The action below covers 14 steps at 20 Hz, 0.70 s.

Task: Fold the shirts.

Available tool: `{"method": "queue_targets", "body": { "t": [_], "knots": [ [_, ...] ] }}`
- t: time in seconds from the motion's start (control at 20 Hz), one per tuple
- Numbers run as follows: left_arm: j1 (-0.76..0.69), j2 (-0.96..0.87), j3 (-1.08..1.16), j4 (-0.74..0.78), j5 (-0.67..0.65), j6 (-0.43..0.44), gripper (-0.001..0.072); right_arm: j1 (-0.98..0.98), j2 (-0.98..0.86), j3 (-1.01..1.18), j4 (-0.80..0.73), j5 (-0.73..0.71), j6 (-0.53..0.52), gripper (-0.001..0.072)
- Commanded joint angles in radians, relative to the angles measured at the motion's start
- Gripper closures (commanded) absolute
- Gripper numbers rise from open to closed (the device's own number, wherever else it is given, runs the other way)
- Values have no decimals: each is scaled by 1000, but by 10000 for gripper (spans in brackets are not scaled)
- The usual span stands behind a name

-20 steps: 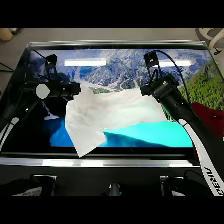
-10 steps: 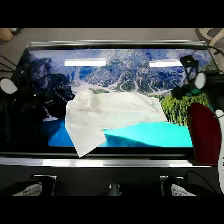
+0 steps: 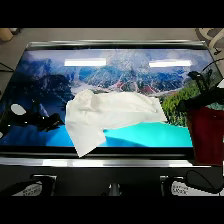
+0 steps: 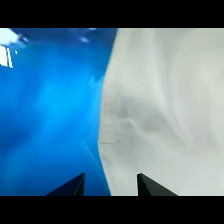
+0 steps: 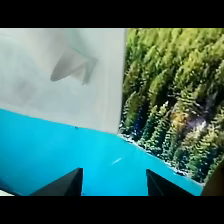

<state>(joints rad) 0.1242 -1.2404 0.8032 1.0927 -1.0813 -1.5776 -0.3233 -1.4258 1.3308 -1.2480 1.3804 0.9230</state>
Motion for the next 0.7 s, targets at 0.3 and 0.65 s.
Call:
{"method": "queue_targets", "body": {
  "t": [0.3,0.65],
  "knots": [
    [-55,-82,-33,-51,128,7,318,-11,-69,-2,36,39,-38,322],
    [-101,-115,-32,-66,167,7,587,-11,-71,-87,33,5,-37,256]
  ]
}}
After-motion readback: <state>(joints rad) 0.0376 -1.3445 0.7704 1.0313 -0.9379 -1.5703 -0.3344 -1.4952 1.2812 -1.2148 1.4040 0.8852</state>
